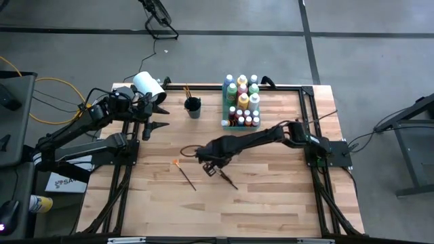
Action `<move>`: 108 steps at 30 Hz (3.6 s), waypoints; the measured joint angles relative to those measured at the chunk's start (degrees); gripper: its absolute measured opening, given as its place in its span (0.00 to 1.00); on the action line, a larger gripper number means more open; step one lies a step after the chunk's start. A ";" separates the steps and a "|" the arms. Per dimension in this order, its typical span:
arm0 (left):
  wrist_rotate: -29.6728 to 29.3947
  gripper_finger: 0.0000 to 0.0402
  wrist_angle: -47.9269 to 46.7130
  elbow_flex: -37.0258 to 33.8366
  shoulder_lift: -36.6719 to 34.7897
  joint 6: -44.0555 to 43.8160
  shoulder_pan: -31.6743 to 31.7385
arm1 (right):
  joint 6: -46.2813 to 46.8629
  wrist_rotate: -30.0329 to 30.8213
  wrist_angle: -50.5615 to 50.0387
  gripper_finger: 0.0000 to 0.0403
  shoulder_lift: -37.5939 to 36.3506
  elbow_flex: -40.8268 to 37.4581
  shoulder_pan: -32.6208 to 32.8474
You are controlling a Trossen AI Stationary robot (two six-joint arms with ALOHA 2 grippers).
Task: Pick & Place Paint Supplies
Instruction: Put the black silver paint brush into the black cup
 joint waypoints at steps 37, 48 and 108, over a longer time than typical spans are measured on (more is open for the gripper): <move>-0.20 0.53 0.04 0.00 0.00 0.02 -0.02 | -8.62 -4.40 11.11 0.41 -1.32 0.70 -2.15; -0.17 0.53 0.03 0.00 0.00 0.01 -0.01 | -15.48 0.99 10.14 0.37 -1.30 8.77 -2.20; -0.17 0.53 -1.91 0.02 0.00 0.02 -0.02 | -13.23 2.96 -2.12 0.37 11.66 14.51 0.74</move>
